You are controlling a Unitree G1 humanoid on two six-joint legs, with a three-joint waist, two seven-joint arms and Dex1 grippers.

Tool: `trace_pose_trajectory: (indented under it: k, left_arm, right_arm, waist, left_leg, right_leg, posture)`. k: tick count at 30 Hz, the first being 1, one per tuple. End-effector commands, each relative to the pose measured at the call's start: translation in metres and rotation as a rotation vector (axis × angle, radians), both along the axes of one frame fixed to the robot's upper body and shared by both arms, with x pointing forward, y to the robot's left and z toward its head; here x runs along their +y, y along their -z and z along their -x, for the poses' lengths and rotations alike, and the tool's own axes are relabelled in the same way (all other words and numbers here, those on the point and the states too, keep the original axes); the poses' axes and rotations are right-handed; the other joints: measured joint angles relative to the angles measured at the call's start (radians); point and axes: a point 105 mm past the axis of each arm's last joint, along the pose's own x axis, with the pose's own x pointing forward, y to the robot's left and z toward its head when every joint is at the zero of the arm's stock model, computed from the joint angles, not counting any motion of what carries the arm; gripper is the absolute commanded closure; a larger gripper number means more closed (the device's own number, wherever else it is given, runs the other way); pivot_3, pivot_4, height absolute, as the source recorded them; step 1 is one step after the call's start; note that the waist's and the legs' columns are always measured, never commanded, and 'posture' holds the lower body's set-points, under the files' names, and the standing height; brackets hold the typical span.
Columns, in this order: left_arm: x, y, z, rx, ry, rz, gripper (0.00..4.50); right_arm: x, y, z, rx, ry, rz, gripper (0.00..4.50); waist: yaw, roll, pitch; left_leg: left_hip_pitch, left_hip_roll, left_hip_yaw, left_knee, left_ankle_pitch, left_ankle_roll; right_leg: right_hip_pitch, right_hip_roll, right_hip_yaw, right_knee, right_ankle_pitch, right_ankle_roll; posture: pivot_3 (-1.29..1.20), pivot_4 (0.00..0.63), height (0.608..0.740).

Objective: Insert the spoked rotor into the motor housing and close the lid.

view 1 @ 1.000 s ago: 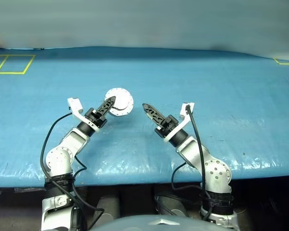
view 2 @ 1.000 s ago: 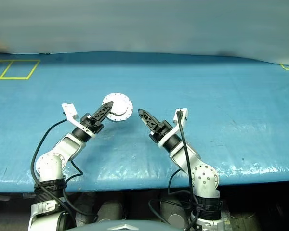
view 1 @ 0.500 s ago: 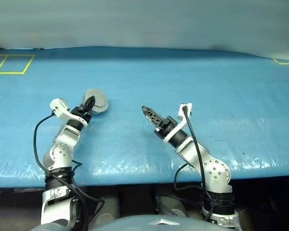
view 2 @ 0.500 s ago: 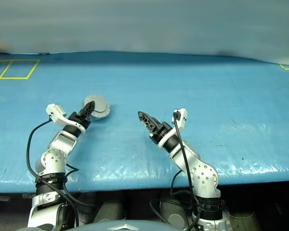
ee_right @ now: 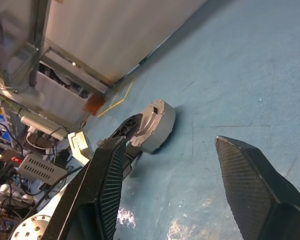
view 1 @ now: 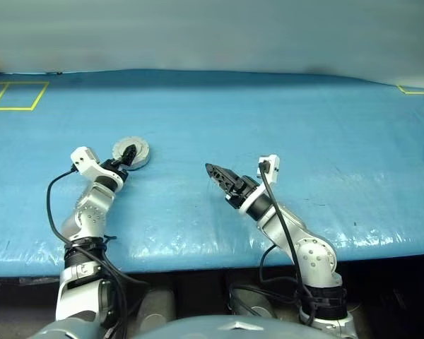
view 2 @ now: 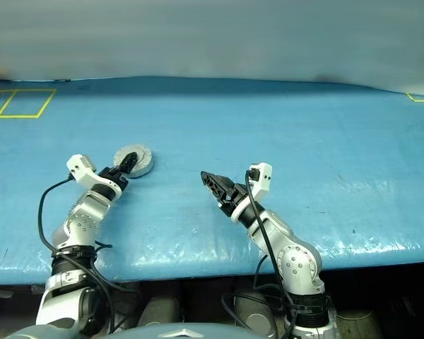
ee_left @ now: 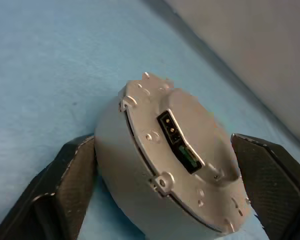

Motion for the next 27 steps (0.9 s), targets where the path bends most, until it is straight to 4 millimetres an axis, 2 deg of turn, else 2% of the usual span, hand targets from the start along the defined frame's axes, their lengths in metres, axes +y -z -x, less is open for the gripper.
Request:
trace_pose_trajectory:
  k: [1,5,10,13,15,17,19,22,23,25,27]
  left_arm:
    - [0.041,-0.011,0.008,-0.022,-0.125,-0.024,0.24]
    - [0.066,-0.015,0.015,-0.027,-0.203,-0.034,0.24]
    - [0.050,-0.052,0.020,-0.181,-0.053,-0.102,0.24]
    - [0.012,-0.083,0.022,-0.303,0.111,-0.161,0.24]
    - [-0.027,-0.098,0.025,-0.360,0.262,-0.233,0.24]
    - [-0.062,-0.103,0.028,-0.388,0.385,-0.294,0.24]
    - [-0.080,-0.099,0.030,-0.377,0.449,-0.335,0.24]
    - [-0.128,-0.070,0.045,-0.323,0.624,-0.385,0.24]
    - [-0.137,-0.061,0.050,-0.308,0.663,-0.388,0.24]
    - [-0.141,-0.039,0.054,-0.243,0.666,-0.388,0.24]
    - [-0.143,-0.016,0.057,-0.208,0.653,-0.549,0.24]
  right_arm:
    - [0.002,-0.015,0.004,-0.069,-0.006,-0.021,1.53]
    - [0.004,-0.013,0.004,-0.070,-0.013,-0.011,1.53]
    - [-0.003,-0.015,0.003,-0.105,0.015,0.022,1.53]
    - [-0.017,-0.016,0.000,-0.159,0.084,0.127,1.53]
    - [-0.031,-0.017,-0.001,-0.215,0.141,0.212,1.53]
    - [-0.048,-0.013,-0.005,-0.242,0.222,0.323,1.53]
    - [-0.057,-0.007,-0.008,-0.260,0.271,0.434,1.53]
    - [-0.076,0.003,-0.011,-0.300,0.369,0.657,1.53]
    - [-0.079,0.006,-0.010,-0.304,0.386,0.689,1.53]
    - [-0.079,0.012,-0.006,-0.305,0.390,0.723,1.53]
    - [-0.078,0.022,0.002,-0.302,0.393,0.767,1.53]
  waist:
    - [0.000,0.000,0.000]
    - [0.002,0.000,0.000]
    - [0.007,-0.001,-0.001]
    - [0.014,-0.002,-0.001]
    - [0.017,-0.002,-0.001]
    - [0.020,-0.002,-0.001]
    - [0.018,-0.002,-0.001]
    - [0.007,-0.001,-0.002]
    - [0.005,-0.001,-0.002]
    - [0.001,-0.001,-0.002]
    - [0.001,-0.001,-0.002]
  left_leg:
    - [0.000,0.000,0.000,0.000,0.000,0.000]
    - [0.000,0.000,0.000,0.000,0.000,0.000]
    - [0.000,0.000,-0.001,0.000,0.000,0.000]
    - [0.000,-0.001,-0.001,0.000,0.000,0.000]
    - [0.001,-0.001,-0.001,0.001,0.000,0.000]
    - [0.002,-0.001,-0.001,0.000,0.000,0.000]
    - [0.004,-0.001,0.000,0.000,0.000,0.000]
    - [0.005,0.000,0.001,0.000,0.000,0.000]
    - [0.005,0.000,0.001,-0.001,0.000,0.000]
    - [0.005,0.000,0.002,-0.002,0.000,0.000]
    - [0.005,0.000,0.001,-0.002,0.000,0.000]
  right_leg:
    - [0.000,0.000,0.000,0.000,0.000,0.000]
    - [0.000,0.000,0.000,0.000,0.000,0.000]
    - [0.000,-0.001,-0.001,0.000,0.000,0.000]
    - [0.001,-0.001,-0.002,-0.001,0.000,0.000]
    - [0.002,-0.002,-0.002,-0.001,0.000,0.000]
    - [0.004,-0.002,-0.001,-0.001,0.000,0.000]
    - [0.005,-0.001,-0.001,-0.002,0.000,0.000]
    - [0.005,0.000,0.000,-0.001,0.000,0.000]
    - [0.005,0.000,0.001,-0.001,0.000,0.000]
    - [0.004,0.000,0.002,-0.001,0.000,0.000]
    - [0.004,0.000,0.001,-0.001,0.000,0.000]
  posture:
    - [0.00,0.150,0.740]
    - [0.00,0.150,0.740]
    - [0.00,0.150,0.740]
    - [0.00,0.150,0.740]
    - [0.00,0.150,0.740]
    - [0.00,0.150,0.740]
    - [0.00,0.150,0.740]
    - [0.00,0.150,0.740]
    - [0.00,0.150,0.740]
    - [0.00,0.150,0.740]
    - [0.00,0.150,0.740]
